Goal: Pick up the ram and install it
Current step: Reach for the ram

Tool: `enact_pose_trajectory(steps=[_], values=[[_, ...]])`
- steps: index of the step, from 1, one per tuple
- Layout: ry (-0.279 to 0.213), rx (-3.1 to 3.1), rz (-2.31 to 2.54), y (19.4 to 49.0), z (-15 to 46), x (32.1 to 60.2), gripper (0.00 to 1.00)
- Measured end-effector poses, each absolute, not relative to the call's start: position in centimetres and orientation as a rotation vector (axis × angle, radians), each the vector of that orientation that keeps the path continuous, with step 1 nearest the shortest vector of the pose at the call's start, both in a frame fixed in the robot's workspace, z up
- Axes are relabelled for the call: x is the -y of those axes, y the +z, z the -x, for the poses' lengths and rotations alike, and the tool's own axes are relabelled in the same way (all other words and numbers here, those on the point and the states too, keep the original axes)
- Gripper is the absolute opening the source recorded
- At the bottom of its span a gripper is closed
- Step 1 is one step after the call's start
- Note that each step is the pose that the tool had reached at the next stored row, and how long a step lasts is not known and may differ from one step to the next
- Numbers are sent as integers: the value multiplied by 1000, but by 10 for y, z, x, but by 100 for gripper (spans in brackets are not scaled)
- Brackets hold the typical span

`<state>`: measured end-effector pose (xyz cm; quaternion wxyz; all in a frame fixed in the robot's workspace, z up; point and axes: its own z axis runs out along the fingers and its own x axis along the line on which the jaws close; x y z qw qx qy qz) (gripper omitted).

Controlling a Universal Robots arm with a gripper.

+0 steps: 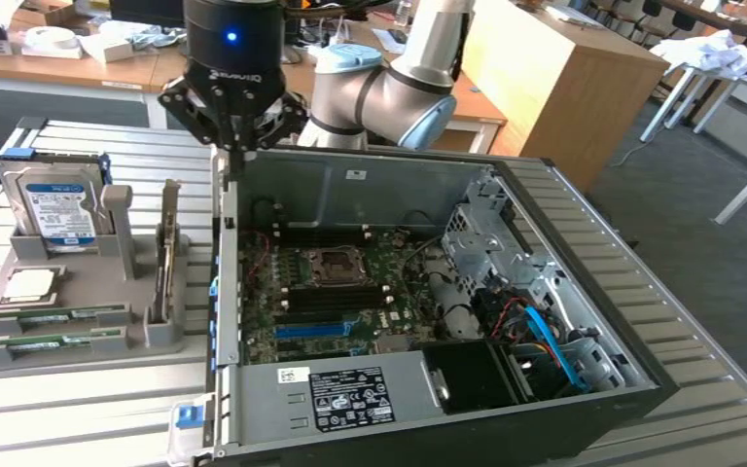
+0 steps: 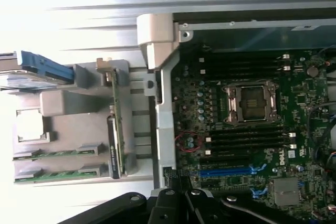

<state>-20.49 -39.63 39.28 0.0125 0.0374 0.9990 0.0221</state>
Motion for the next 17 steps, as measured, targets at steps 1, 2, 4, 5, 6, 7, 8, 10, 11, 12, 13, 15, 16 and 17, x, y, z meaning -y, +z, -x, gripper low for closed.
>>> enact_pose_trajectory(steps=[1, 2, 4, 5, 6, 7, 8, 10, 11, 12, 13, 15, 16, 17], values=[[69, -3114, -117, 393, 207, 396, 10], [69, -3114, -117, 393, 209, 396, 10], [69, -3114, -117, 393, 214, 395, 10], [69, -3114, -117, 393, 216, 395, 10], [69, -3114, -117, 393, 219, 395, 10], [69, -3114, -117, 393, 221, 395, 10], [69, -3114, -116, 393, 223, 395, 10], [69, -3114, -117, 393, 228, 394, 10], [69, -3114, -117, 393, 231, 394, 10], [69, -3114, -117, 393, 233, 394, 10], [69, -3114, -117, 393, 236, 394, 10], [69, -3114, -117, 393, 240, 393, 10], [69, -3114, -117, 393, 242, 393, 10], [69, -3114, -117, 393, 245, 393, 10]])
